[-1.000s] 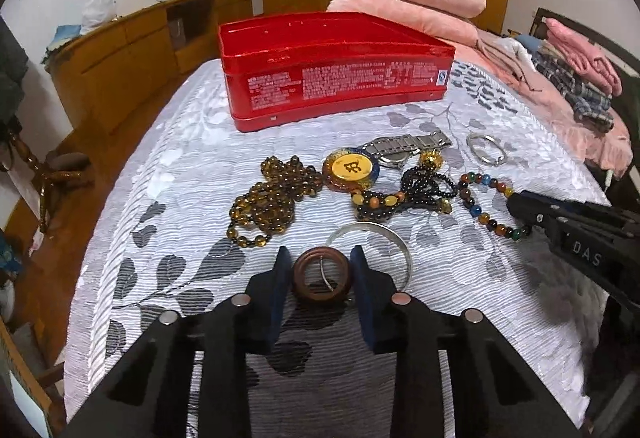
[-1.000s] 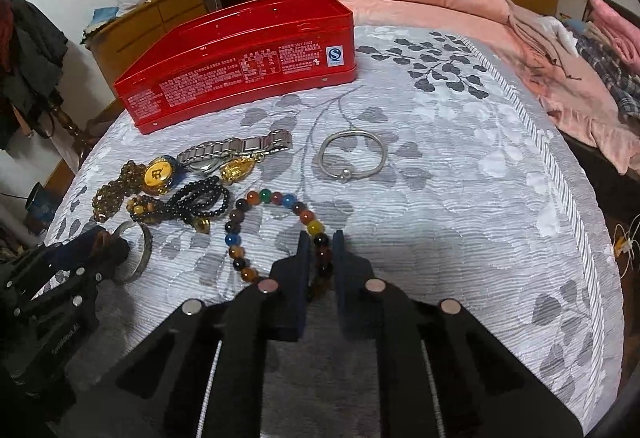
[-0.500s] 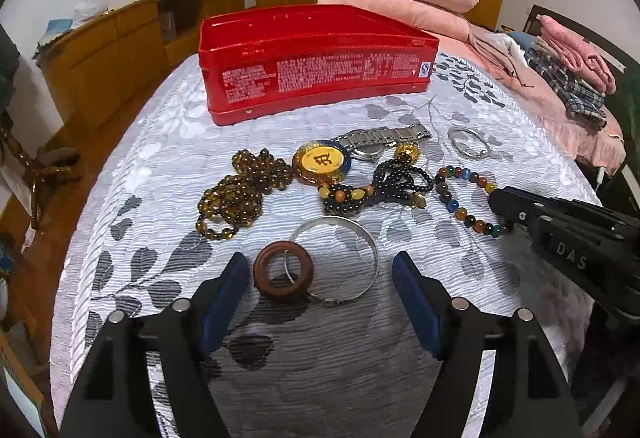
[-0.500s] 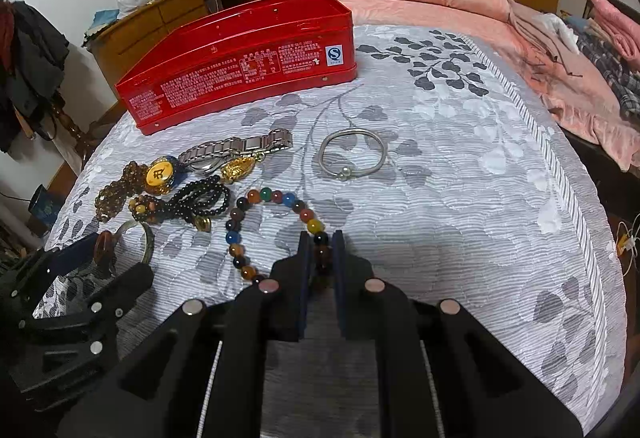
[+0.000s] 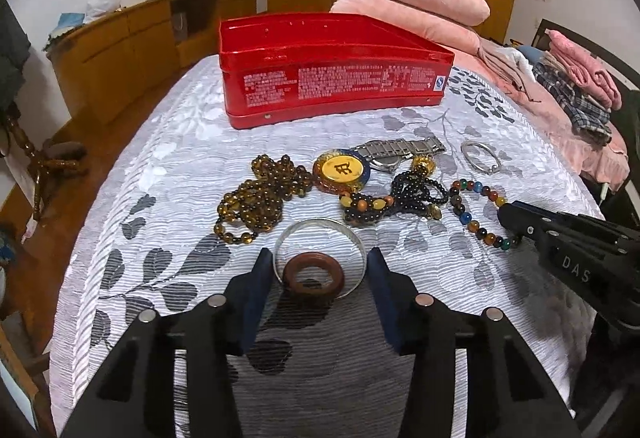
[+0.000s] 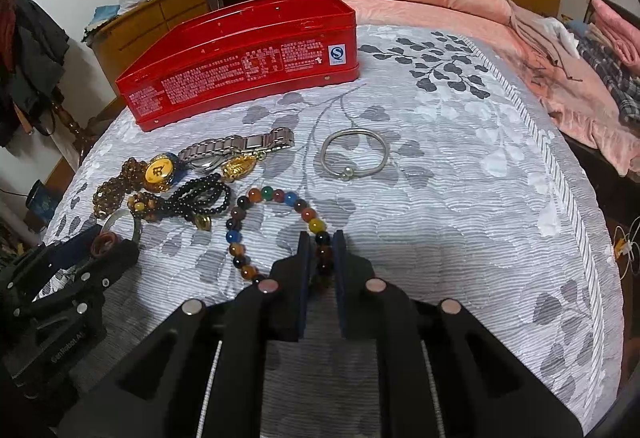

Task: Organize jewelry
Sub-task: 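Grasp the silver bangle with the left tool while the right tool grasps the multicolour bead bracelet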

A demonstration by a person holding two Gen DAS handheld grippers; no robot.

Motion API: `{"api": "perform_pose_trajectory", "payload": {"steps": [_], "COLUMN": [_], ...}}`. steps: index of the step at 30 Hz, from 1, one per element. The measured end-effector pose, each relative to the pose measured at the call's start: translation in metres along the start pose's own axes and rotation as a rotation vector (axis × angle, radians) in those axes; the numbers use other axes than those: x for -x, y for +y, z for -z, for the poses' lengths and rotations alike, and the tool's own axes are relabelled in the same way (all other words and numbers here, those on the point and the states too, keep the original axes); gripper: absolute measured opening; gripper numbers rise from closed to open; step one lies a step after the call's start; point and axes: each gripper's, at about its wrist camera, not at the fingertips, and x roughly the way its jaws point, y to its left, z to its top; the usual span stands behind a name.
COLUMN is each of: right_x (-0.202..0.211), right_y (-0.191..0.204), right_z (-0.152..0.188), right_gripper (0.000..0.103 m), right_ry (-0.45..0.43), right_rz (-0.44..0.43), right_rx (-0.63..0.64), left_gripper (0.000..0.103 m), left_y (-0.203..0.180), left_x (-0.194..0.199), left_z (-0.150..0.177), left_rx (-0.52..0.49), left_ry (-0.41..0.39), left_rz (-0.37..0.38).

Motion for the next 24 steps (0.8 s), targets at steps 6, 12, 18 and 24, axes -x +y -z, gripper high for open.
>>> {"api": "perform_pose_trajectory", "payload": {"steps": [6, 12, 18, 24], "right_x": [0.008, 0.018, 0.006, 0.002], "right_y": [-0.005, 0.005, 0.017, 0.018], "right_z": [0.003, 0.005, 0.009, 0.005], "right_gripper": [0.007, 0.007, 0.012, 0.01], "right_ry": [-0.012, -0.011, 0.032, 0.022], "right_rz": [-0.041, -0.069, -0.06, -0.054], "right_rx": [-0.014, 0.024, 0.064, 0.068], "left_gripper": [0.048, 0.048, 0.048, 0.048], "left_y": [0.008, 0.009, 0.01, 0.011], "left_x": [0.009, 0.017, 0.01, 0.008], "left_z": [0.002, 0.0, 0.002, 0.003], "left_rx": [0.033, 0.027, 0.036, 0.039], "left_ry": [-0.021, -0.048, -0.021, -0.019], "left_rz": [0.011, -0.003, 0.006, 0.015]}}
